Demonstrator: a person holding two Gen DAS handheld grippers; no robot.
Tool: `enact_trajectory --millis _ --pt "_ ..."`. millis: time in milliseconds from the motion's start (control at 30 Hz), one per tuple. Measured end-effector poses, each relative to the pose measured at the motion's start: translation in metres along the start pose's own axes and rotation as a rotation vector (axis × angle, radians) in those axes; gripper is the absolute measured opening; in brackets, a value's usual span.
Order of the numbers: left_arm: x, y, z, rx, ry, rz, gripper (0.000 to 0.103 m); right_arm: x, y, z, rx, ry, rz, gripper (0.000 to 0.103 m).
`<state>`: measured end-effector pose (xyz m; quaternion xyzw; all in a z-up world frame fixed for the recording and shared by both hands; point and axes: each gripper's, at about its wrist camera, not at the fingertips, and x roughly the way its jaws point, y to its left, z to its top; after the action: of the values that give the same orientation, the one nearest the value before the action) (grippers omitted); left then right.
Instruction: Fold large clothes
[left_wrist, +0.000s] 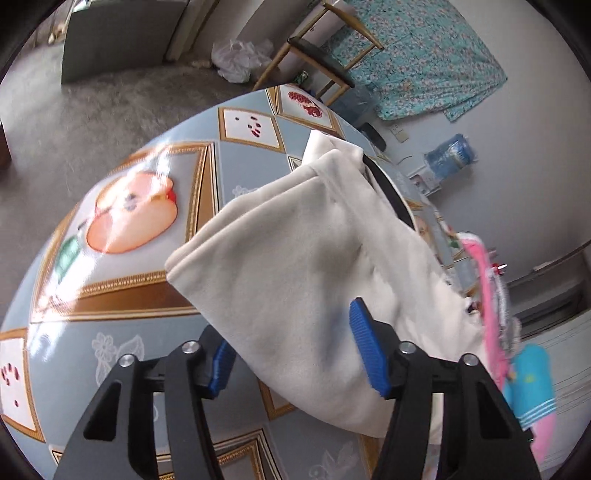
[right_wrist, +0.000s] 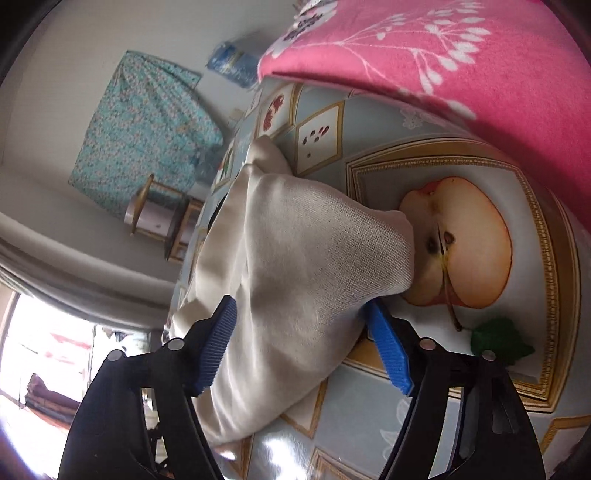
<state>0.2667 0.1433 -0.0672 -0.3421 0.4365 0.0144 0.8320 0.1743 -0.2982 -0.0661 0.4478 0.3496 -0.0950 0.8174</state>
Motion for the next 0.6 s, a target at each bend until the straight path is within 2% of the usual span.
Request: enact_trajectory --millis 67,133,200,267,300,367,600 --pt "0.003 -0.009 -0.001 0.047 -0.021 0.064 0.044 0.005 0.002 0.0 -0.013 -0.013 -0.027 0.056" --pt "0.003 -0.022 -0.002 0.128 -0.04 0.132 0.037 0.01 0.011 0.002 -0.061 -0.009 -0.074 0.04" --pt "0.001 -0.037 -0.006 0.241 -0.078 0.198 0.031 0.011 0.023 0.005 -0.148 -0.006 -0.111 0.031" --pt "-0.004 -0.048 -0.011 0.328 -0.114 0.229 0.025 0.008 0.035 0.005 -0.248 -0.026 -0.145 0.027" --pt "-0.006 -0.052 -0.012 0.365 -0.125 0.23 0.023 0.005 0.039 0.004 -0.288 -0.037 -0.152 0.024" --pt "-0.013 -0.057 -0.011 0.41 -0.143 0.181 0.021 -0.001 0.05 0.003 -0.366 -0.063 -0.156 0.022" --pt "-0.051 -0.075 -0.002 0.464 -0.165 0.073 0.012 -0.017 0.095 0.002 -0.561 -0.14 -0.153 0.018"
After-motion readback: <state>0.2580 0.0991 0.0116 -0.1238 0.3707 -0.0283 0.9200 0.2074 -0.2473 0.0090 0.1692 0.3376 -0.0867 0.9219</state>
